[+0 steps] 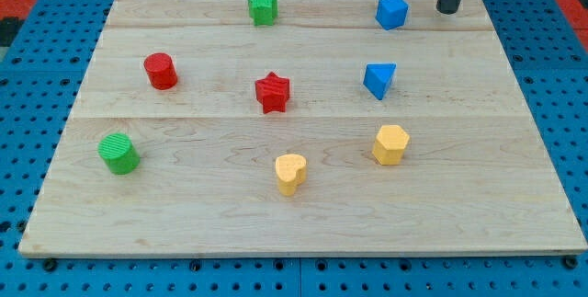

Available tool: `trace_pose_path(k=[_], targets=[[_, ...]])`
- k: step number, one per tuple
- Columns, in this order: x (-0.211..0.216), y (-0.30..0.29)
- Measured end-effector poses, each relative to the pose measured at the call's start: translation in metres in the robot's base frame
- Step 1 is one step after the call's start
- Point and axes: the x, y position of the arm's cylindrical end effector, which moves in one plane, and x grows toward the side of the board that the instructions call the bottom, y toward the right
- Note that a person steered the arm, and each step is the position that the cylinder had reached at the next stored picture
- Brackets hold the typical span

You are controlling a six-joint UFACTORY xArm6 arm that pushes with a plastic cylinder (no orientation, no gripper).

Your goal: Move your arm to the center right of the board

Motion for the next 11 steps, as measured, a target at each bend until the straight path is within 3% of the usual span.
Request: trace_pose_path(k=[3,5,6,9,10,11], targets=[[0.0,0.006],[0.064,-0.081],[0.07,-0.08],[0.11,-0.035],[0.154,0.019],[0.191,0.036]])
